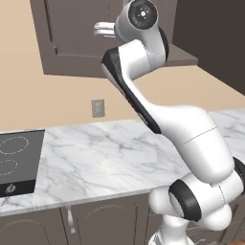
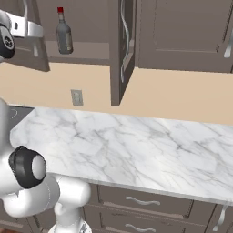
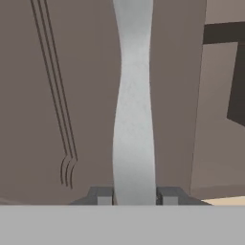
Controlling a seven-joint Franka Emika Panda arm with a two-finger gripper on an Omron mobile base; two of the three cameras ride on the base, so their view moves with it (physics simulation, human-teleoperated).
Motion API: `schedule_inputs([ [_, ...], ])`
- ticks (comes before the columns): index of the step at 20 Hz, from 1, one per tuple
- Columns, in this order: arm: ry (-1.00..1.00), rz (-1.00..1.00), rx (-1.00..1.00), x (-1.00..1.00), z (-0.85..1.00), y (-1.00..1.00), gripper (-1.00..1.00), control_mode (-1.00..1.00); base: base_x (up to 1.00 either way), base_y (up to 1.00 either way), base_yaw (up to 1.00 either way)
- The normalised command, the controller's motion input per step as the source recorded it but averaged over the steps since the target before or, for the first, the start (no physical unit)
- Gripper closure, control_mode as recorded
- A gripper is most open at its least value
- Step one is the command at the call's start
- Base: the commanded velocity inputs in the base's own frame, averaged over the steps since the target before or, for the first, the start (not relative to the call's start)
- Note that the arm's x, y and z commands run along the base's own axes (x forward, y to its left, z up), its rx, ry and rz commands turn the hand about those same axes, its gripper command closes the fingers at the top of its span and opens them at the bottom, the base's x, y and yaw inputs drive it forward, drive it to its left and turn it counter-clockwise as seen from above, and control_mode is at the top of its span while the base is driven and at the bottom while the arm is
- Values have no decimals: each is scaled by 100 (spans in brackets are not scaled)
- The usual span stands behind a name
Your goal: Get the candle and the liquor from the cabinet and move them to the dining counter.
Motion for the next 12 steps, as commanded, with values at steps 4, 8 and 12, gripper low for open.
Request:
schedule_inputs([
  [4, -4, 0, 0, -55, 26, 37, 100, -100, 0, 0, 0],
  [8, -2, 0, 0, -57, 23, 45, 100, -100, 0, 0, 0],
  [12, -4, -2, 0, -53, 19, 49, 100, -100, 0, 0, 0],
])
